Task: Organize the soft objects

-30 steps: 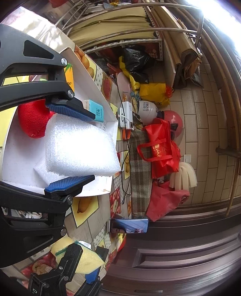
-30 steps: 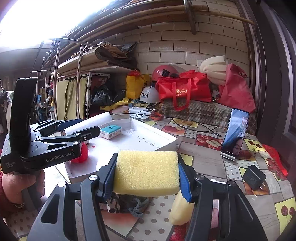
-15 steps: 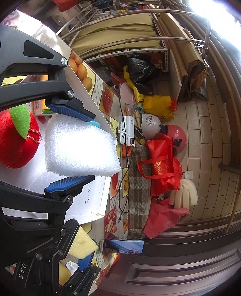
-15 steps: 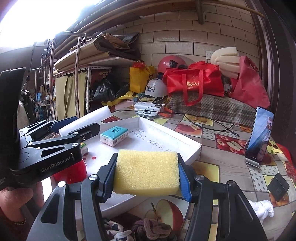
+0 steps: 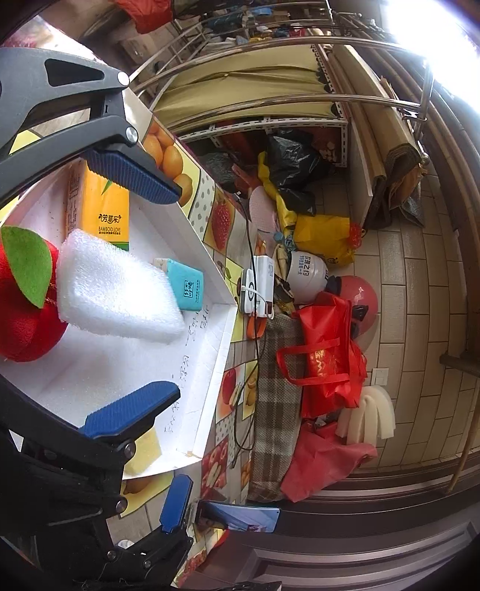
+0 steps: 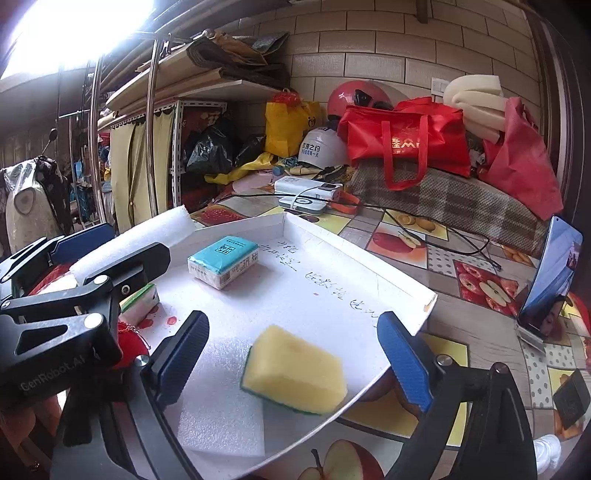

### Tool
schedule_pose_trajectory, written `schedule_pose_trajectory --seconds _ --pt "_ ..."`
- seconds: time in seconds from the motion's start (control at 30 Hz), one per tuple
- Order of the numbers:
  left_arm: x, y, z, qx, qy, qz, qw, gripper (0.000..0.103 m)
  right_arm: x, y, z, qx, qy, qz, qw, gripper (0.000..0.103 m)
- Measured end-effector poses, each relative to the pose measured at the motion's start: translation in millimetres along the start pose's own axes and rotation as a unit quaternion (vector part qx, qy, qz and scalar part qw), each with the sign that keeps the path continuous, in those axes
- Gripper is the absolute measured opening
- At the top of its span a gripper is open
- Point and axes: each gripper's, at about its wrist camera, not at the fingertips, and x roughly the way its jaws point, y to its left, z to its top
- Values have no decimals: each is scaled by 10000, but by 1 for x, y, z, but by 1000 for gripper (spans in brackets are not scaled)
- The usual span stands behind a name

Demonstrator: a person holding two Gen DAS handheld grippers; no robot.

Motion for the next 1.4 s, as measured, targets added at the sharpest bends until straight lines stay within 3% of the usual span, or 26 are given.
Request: schedule_pose_trajectory --seconds 0.3,0.53,0.77,0.87,0.97,1.07,1.13,1.23,1.3,1.4 --pt "-2 7 0 -120 -78 47 9999 103 -3 -4 2 28 -162 -143 9998 96" --pt "-2 14 0 -254 -104 30 9996 103 -18 -1 0 10 -524 -407 9978 96" --pt "-5 14 0 -260 -160 -41 9995 103 -49 -6 -19 280 -449 -107 9985 96" --pt "-12 10 -2 -166 -253 -210 9993 103 -75 -8 -31 270 -519 13 9983 96" --pt "-25 1 -6 -48 -164 -717 9973 103 -114 -25 -42 372 -781 -14 9963 96" --pt "-53 -17 -7 279 -150 -1387 9898 103 -153 -61 -55 592 -959 -273 9933 96" --pt "-76 -35 -10 719 -141 -1870 9796 103 -171 -88 -65 671 -888 -459 9927 96" --pt "-97 -69 -27 1434 323 -2643 9532 103 -176 -118 -82 683 -194 -359 9968 96" --pt "-100 -93 -39 1947 798 -2844 9353 103 -171 -127 -94 716 355 -94 9968 96" --pt "-107 -107 -41 2127 899 -2937 9276 103 -166 -129 -105 733 768 91 9943 96"
